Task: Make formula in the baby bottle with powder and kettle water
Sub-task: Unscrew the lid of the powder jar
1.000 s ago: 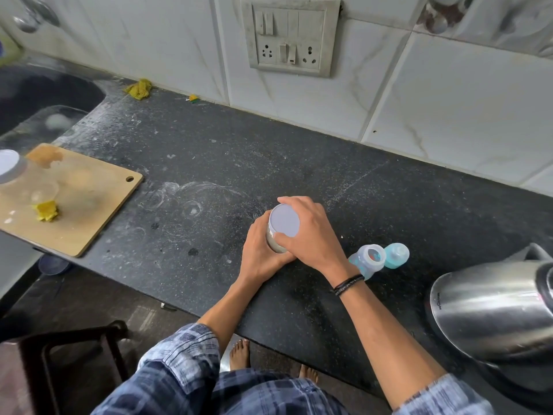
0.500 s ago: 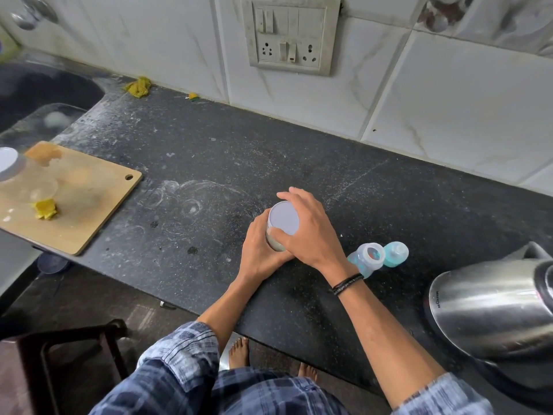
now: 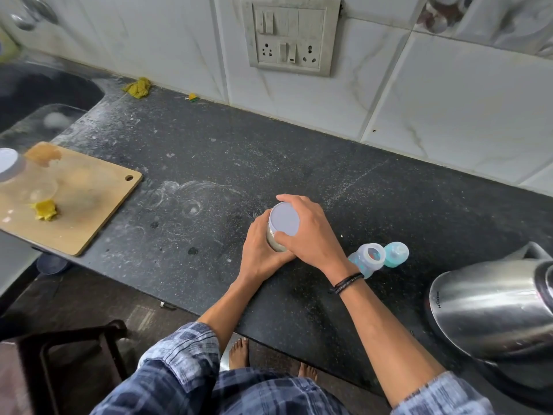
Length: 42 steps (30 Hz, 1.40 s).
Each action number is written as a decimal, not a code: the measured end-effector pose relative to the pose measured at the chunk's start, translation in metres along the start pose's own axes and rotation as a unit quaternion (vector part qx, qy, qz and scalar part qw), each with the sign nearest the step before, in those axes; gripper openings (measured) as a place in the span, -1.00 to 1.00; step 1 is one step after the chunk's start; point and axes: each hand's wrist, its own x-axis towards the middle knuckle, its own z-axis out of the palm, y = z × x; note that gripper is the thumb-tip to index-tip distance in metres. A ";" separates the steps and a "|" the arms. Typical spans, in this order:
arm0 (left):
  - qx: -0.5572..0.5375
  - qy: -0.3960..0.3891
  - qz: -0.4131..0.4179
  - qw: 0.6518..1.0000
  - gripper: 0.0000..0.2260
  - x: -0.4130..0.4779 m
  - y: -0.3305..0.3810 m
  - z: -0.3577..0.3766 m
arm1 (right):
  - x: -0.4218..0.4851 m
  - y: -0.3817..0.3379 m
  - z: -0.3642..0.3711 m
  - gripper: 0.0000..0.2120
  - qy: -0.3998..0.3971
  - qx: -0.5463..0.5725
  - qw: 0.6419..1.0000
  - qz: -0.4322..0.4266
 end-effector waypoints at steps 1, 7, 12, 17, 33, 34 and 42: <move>0.001 0.000 0.001 1.000 -0.16 0.000 0.000 0.000 | 0.000 -0.001 -0.001 -0.34 0.001 -0.003 1.000 -0.005; 0.005 0.002 0.004 1.000 -0.18 0.001 0.000 0.001 | 0.002 -0.002 0.000 -0.32 -0.001 -0.015 1.000 0.025; 0.008 -0.001 0.003 1.000 -0.15 0.002 -0.002 0.002 | 0.006 -0.003 -0.003 -0.32 -0.017 0.004 1.000 0.003; 0.015 0.009 0.009 1.000 -0.19 0.002 -0.001 0.002 | 0.008 -0.002 -0.006 -0.37 -0.005 0.044 0.999 -0.006; 0.014 0.000 0.027 1.000 -0.21 0.002 0.002 -0.002 | -0.103 0.034 -0.002 -0.41 0.198 0.095 0.976 -0.004; 0.014 0.000 0.024 1.000 -0.21 0.002 0.001 -0.002 | -0.112 0.040 0.002 -0.42 0.200 0.101 0.975 0.007; 0.012 -0.003 0.014 1.000 -0.21 0.003 -0.005 0.001 | -0.145 0.060 0.034 -0.51 0.235 0.164 0.957 0.043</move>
